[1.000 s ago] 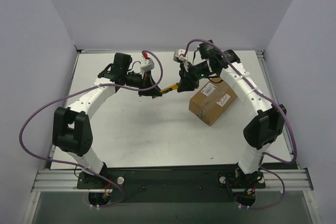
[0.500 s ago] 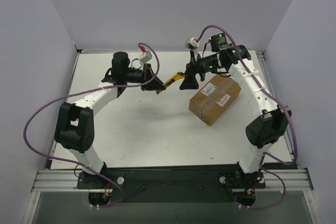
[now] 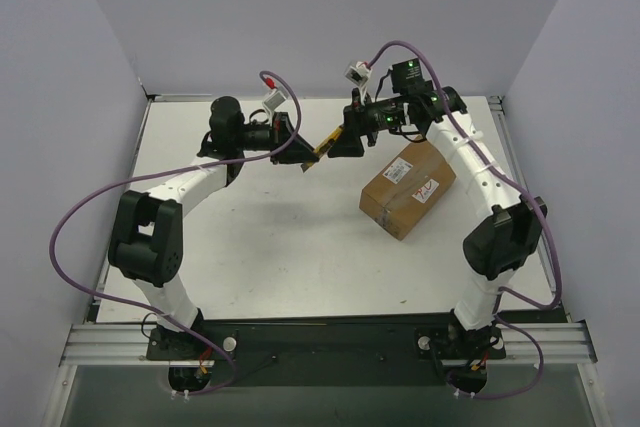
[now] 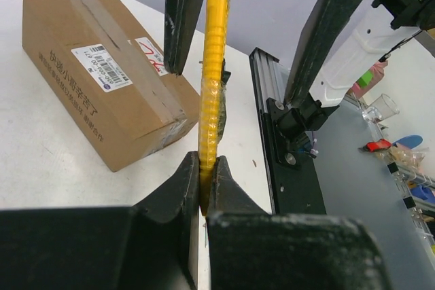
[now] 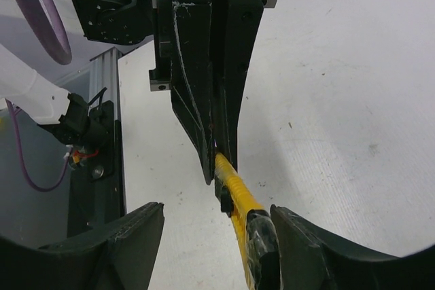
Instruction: Unpack the express box
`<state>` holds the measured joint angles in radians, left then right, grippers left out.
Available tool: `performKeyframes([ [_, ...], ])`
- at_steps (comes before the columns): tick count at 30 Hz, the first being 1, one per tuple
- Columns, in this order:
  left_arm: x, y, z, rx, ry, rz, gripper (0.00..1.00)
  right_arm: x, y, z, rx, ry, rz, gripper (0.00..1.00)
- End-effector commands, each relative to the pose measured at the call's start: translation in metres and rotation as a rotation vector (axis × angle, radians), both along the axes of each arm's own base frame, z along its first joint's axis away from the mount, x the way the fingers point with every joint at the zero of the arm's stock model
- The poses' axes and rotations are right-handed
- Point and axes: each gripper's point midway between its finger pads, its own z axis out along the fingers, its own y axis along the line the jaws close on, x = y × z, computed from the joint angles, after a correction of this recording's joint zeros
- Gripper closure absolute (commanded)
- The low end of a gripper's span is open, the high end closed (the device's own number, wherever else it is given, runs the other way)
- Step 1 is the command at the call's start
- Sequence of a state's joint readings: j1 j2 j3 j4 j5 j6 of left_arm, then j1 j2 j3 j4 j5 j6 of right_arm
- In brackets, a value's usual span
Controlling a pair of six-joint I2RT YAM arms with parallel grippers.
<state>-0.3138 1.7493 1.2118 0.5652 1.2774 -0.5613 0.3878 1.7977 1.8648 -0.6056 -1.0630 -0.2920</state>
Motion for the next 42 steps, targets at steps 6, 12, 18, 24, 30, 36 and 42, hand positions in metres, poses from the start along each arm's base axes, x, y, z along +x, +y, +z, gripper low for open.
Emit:
performKeyframes([
  [6, 0.002, -0.004, 0.025, -0.041, -0.031, -0.004, 1.00, 0.003, 0.021, 0.012, 0.053, -0.027, 0.040, 0.46],
  [12, 0.005, -0.005, 0.025, -0.044, -0.028, 0.002, 1.00, 0.002, 0.026, 0.014, 0.066, -0.015, 0.049, 0.57],
  [18, 0.004, -0.007, 0.024, -0.042, -0.030, -0.009, 1.00, -0.001, 0.030, 0.015, 0.082, -0.003, 0.065, 0.79],
  [24, 0.004, -0.008, 0.022, -0.039, -0.039, -0.006, 0.92, -0.002, 0.029, 0.017, 0.084, -0.022, 0.074, 1.00],
  [30, -0.003, -0.006, 0.015, -0.023, -0.069, -0.063, 0.69, -0.002, 0.022, 0.020, 0.064, -0.063, 0.069, 1.00],
  [36, -0.004, -0.010, 0.016, -0.024, -0.086, -0.095, 0.83, -0.009, 0.019, 0.019, 0.028, -0.119, 0.106, 1.00],
  [42, -0.005, -0.014, 0.019, -0.034, -0.107, -0.110, 1.00, -0.011, 0.023, 0.014, 0.013, -0.100, 0.100, 0.85],
])
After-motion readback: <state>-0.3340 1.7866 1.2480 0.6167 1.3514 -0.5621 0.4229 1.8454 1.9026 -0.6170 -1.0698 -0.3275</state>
